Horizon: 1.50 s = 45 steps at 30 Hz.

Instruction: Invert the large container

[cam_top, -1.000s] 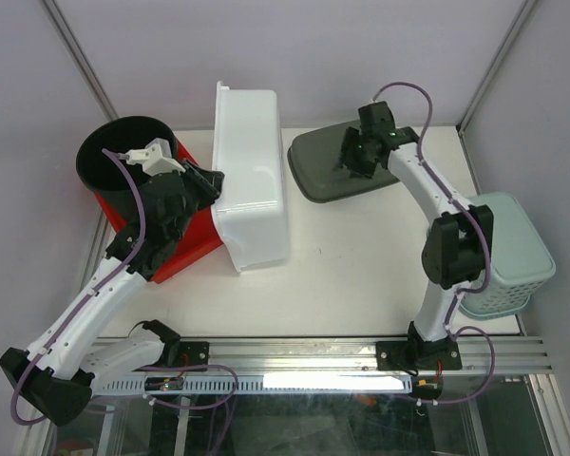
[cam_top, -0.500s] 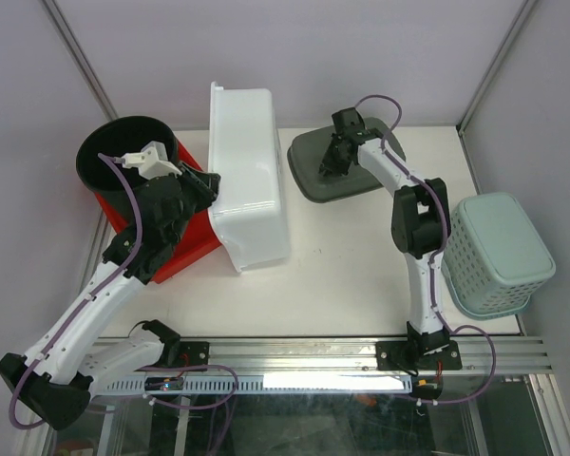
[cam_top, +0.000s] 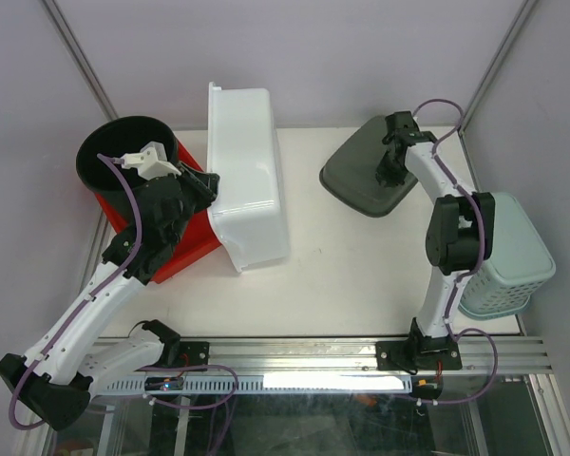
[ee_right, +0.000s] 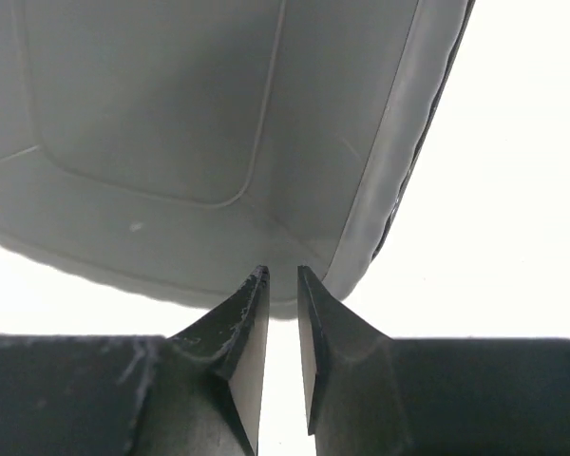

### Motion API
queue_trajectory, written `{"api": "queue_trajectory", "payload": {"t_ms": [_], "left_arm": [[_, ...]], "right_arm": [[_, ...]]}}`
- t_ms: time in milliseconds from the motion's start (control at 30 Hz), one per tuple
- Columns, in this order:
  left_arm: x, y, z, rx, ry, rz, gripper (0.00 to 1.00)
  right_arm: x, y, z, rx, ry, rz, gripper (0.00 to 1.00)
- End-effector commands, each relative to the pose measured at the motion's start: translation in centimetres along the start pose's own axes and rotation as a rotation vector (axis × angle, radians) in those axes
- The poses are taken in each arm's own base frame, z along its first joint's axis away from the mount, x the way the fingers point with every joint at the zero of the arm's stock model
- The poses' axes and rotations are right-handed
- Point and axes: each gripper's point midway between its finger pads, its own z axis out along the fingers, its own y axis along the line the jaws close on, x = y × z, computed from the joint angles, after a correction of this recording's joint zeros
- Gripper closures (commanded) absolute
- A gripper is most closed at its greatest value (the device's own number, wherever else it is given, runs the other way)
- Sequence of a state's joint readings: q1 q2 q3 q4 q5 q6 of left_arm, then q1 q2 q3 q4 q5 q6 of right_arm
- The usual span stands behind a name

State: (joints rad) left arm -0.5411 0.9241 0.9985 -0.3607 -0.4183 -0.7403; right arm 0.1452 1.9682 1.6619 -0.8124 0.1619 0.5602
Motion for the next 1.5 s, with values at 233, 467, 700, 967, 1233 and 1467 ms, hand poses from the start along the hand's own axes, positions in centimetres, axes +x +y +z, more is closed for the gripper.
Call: {"api": "queue_trajectory", "payload": {"t_ms": [233,467,700,967,1233,1467], "left_arm": [[0.0,0.3,-0.2,-0.001,-0.005,-0.01,1.0],[0.1,0.5,-0.9,0.009,0.0,-0.017,1.0],[-0.2,0.8,-1.2,-0.001,-0.01,-0.019,1.0],[0.0,0.6,-0.8,0.0,0.001,-0.017,1.0],[0.0,0.9,-0.8,-0.012,-0.007,-0.016,1.0],[0.1,0.9,-0.7,-0.012,-0.005,-0.016,1.0]], "right_arm": [[-0.2,14.7,-6.8,-0.275,-0.179,-0.157,0.78],[-0.9,21.4,-1.5,-0.318,-0.148,-0.121,0.78],[-0.4,18.0,2.0,-0.195,-0.109,-0.083,0.79],[-1.0,9.3,-0.1,-0.072,-0.139,-0.102,0.79],[-1.4,5.4,-3.4,-0.036,-0.192,-0.087,0.79],[-1.3,13.2,-3.5,-0.216,-0.2,-0.159,0.78]]}}
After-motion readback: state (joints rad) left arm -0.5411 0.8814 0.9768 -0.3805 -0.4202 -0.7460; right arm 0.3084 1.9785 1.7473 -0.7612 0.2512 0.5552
